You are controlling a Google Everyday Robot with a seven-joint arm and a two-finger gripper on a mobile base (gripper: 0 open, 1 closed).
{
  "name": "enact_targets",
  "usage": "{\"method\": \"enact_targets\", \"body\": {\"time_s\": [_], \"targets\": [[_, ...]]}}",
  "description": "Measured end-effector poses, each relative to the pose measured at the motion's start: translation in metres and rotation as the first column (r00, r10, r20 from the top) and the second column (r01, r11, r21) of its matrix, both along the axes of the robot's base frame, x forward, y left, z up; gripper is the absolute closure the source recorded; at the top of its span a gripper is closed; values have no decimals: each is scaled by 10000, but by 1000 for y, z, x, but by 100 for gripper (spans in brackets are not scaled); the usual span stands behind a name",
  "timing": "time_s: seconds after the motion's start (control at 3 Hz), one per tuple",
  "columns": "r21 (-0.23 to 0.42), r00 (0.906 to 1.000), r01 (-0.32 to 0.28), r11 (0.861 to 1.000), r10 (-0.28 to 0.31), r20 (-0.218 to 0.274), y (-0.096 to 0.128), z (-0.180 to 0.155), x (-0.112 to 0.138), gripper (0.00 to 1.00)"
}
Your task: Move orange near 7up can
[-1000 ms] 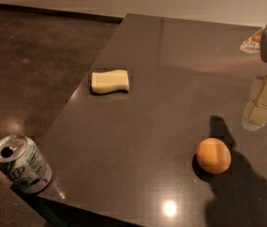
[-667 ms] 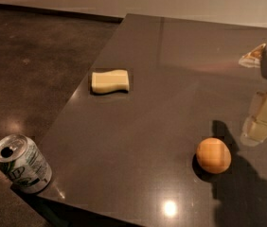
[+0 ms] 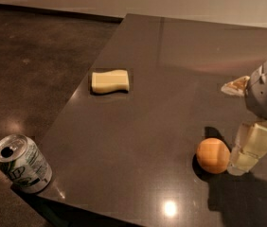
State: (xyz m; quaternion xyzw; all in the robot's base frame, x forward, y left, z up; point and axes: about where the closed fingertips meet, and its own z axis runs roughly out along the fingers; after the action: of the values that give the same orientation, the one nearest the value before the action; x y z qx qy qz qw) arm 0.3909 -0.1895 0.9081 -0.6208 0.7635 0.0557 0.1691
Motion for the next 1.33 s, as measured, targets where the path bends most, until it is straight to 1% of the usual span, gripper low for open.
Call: {"method": "enact_targets", "body": {"time_s": [0.33,0.67,1.0,1.33], "targets": [[306,9987,-470,9984,476,-181,12,-18,-11,0],[483,9966,-763,9959,777,-268,17,-33,-17,0],[550,9947,-965,9938,982,-295,19,-44,-20,3],[573,9944,-1021,9931,1035,-222,16,-49,-19,18]]}}
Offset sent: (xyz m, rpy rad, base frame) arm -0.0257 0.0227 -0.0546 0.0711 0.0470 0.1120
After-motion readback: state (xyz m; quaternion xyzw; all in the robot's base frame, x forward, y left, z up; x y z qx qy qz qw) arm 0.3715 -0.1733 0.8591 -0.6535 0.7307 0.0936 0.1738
